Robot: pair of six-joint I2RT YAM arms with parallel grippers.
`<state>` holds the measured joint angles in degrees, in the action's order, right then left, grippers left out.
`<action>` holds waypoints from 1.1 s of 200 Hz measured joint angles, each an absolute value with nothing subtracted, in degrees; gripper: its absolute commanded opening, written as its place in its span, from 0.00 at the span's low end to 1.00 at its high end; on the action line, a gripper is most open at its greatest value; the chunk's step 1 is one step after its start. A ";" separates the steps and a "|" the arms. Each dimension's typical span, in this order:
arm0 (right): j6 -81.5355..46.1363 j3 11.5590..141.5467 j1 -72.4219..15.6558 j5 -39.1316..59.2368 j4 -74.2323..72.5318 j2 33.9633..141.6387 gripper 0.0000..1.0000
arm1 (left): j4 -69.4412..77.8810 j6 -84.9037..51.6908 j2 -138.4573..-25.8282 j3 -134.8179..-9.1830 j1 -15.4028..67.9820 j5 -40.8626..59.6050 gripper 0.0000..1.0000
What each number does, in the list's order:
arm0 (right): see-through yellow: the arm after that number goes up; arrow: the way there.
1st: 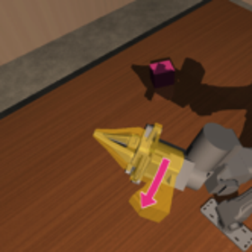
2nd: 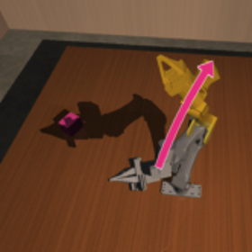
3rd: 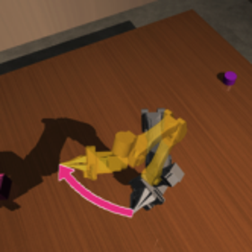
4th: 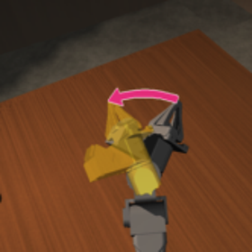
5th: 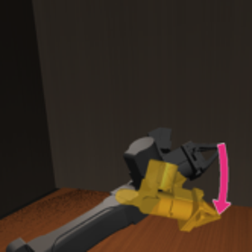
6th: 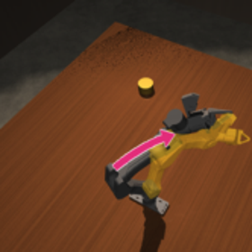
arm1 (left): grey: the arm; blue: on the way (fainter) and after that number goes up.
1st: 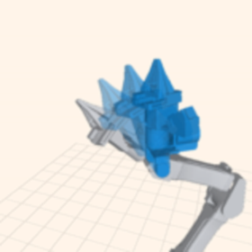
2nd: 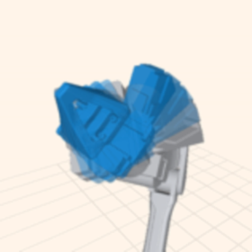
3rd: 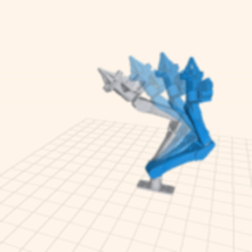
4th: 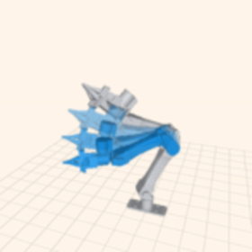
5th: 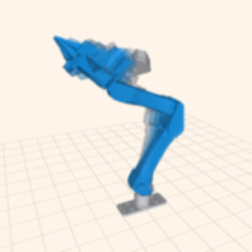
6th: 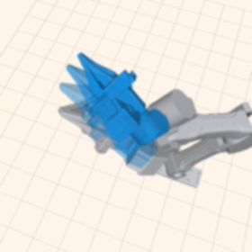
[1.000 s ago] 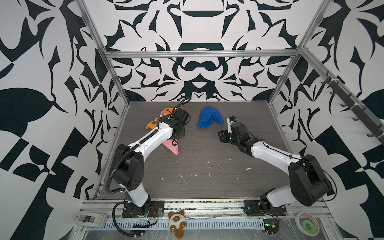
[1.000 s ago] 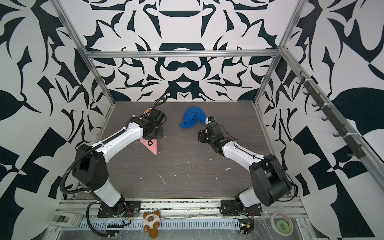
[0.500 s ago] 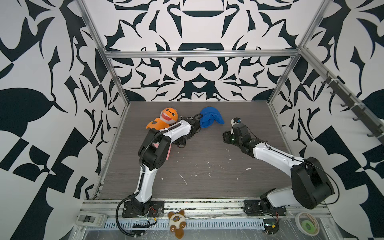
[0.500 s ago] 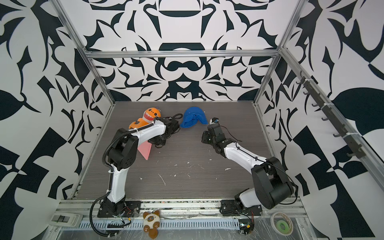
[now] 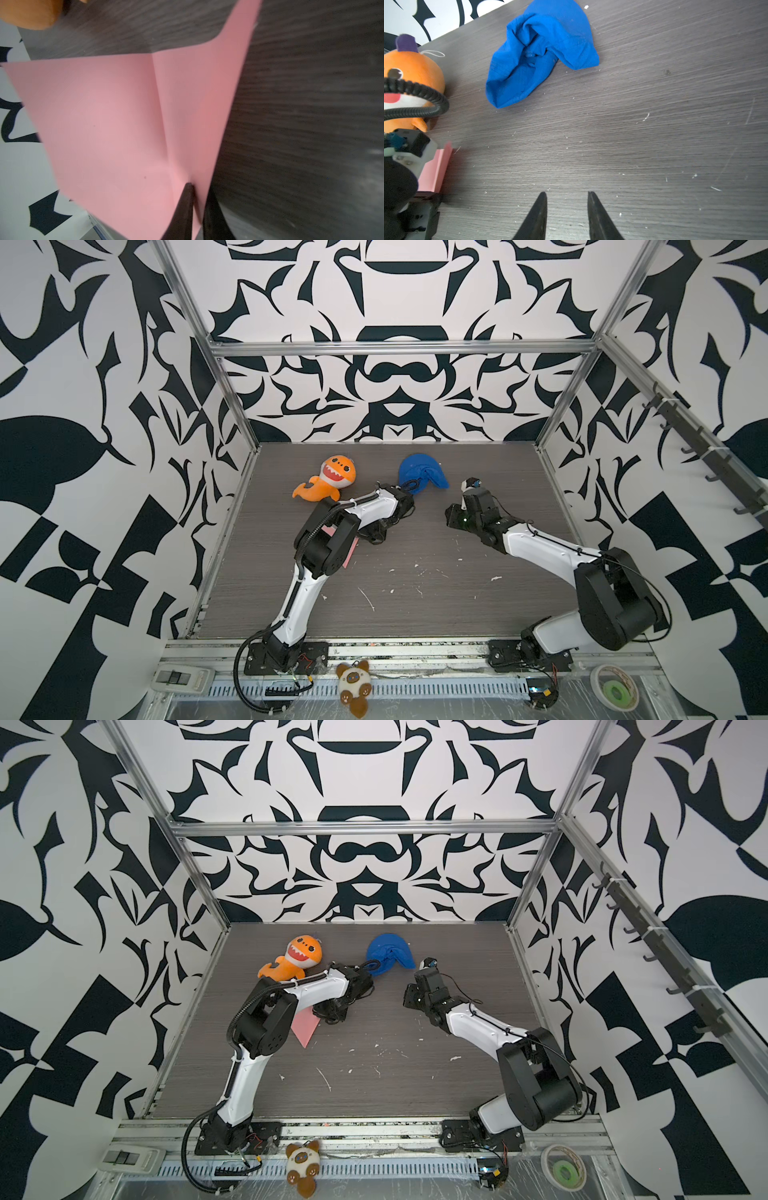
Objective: Fold a paper plane with a square sheet of paper (pick it up from the middle)
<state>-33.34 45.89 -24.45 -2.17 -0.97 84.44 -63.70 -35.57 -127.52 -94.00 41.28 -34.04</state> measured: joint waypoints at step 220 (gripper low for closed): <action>-35.66 45.89 -23.64 1.30 -1.10 85.23 0.34 | -55.53 -36.07 -123.44 -91.66 41.54 -22.59 0.30</action>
